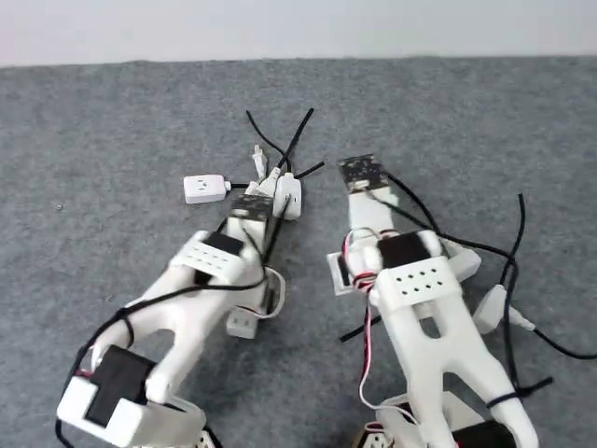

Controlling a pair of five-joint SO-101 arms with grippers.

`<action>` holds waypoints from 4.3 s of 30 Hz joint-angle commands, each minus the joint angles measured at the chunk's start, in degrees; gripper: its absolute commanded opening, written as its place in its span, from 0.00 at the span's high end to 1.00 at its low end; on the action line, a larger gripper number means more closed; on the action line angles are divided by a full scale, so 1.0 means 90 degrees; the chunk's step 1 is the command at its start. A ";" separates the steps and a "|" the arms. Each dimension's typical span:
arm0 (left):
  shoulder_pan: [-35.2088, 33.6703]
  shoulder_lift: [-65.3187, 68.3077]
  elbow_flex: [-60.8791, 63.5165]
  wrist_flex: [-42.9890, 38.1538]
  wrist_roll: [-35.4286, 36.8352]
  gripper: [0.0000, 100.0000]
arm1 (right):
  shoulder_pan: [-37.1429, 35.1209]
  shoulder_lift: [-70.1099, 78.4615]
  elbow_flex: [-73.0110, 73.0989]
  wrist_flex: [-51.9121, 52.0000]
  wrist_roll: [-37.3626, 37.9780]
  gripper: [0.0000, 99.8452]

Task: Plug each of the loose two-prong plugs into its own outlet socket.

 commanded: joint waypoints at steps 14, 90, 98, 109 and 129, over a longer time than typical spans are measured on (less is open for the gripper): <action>-0.1026 -0.2374 0.2134 -0.1221 0.0000 0.99 | -0.1451 0.2212 -0.1133 -0.2808 -0.1260 0.92; -0.1241 -0.2335 0.2379 -0.0840 -0.0039 0.89 | -0.0786 0.8698 -0.9651 -0.0093 -0.2276 0.83; -0.1250 -0.2335 0.2379 -0.0840 -0.0039 0.89 | -0.0806 0.9226 -1.0930 0.0943 -0.2237 0.99; -0.1241 -0.2335 0.2379 -0.0840 -0.0039 0.89 | -0.0943 0.9294 -1.2718 0.4186 -0.0947 0.99; -0.1250 -0.2471 0.2242 -0.0498 -0.0723 0.54 | -0.1109 0.7585 -0.9651 0.3775 -0.0938 0.99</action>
